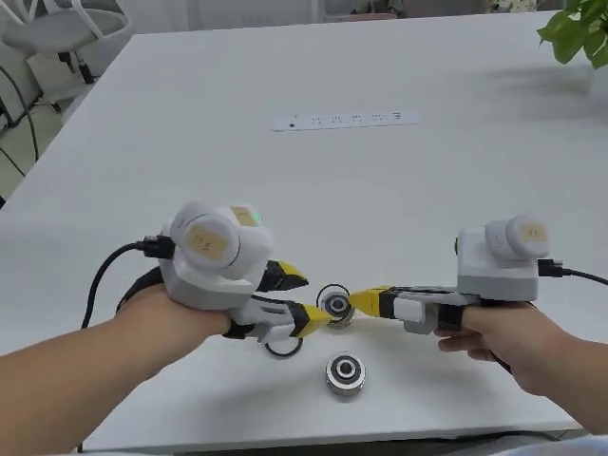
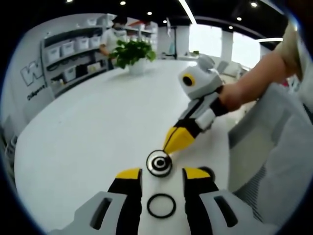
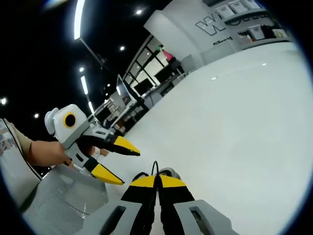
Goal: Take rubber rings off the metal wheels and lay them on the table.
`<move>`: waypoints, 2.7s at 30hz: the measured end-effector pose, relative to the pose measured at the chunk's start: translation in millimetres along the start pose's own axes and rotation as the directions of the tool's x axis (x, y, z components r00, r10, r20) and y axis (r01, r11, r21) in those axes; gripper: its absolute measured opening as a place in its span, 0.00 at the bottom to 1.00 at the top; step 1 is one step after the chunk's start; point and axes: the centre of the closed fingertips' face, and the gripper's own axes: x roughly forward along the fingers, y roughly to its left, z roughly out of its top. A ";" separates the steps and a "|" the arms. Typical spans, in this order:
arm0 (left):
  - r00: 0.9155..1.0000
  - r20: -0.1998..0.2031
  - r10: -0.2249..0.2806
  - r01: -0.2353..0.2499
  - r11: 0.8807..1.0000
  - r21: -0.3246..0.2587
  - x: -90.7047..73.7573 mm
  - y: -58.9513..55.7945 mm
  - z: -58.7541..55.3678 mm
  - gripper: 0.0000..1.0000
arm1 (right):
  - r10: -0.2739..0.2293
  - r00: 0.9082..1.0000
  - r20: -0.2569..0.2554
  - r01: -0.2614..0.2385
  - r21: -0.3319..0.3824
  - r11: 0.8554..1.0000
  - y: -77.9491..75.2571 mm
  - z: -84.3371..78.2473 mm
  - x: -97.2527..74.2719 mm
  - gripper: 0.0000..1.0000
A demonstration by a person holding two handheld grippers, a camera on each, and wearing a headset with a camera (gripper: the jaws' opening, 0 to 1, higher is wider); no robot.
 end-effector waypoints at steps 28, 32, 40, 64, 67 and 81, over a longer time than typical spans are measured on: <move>0.997 0.058 0.041 -0.038 0.998 -0.051 -59.6 3.9 -5.7 0.55 | 0.063 0.998 -0.023 -0.064 -0.038 0.997 31.8 16.5 12.5 0.00; 0.997 0.050 0.052 -0.049 0.998 -0.049 -65.5 4.2 -11.3 0.57 | 0.073 0.996 -0.042 -0.075 -0.045 0.996 35.4 14.7 17.0 0.00; 0.996 0.052 0.076 -0.072 0.995 -0.065 -78.6 8.0 -20.4 0.59 | 0.091 0.993 -0.075 -0.094 -0.042 0.995 38.2 11.2 26.7 0.00; 0.990 0.040 0.134 -0.129 0.986 -0.104 -100.0 18.4 -42.2 0.61 | 0.113 0.980 -0.165 -0.107 0.044 0.993 38.0 -17.1 47.7 0.00; 0.990 0.037 0.133 -0.129 0.986 -0.106 -100.4 18.1 -44.1 0.61 | 0.114 0.979 -0.171 -0.107 0.050 0.993 37.9 -19.8 49.6 0.00; 0.991 0.028 0.132 -0.128 0.985 -0.116 -100.3 18.6 -49.7 0.61 | 0.105 0.974 -0.199 -0.091 0.079 0.993 34.0 -30.0 51.7 0.00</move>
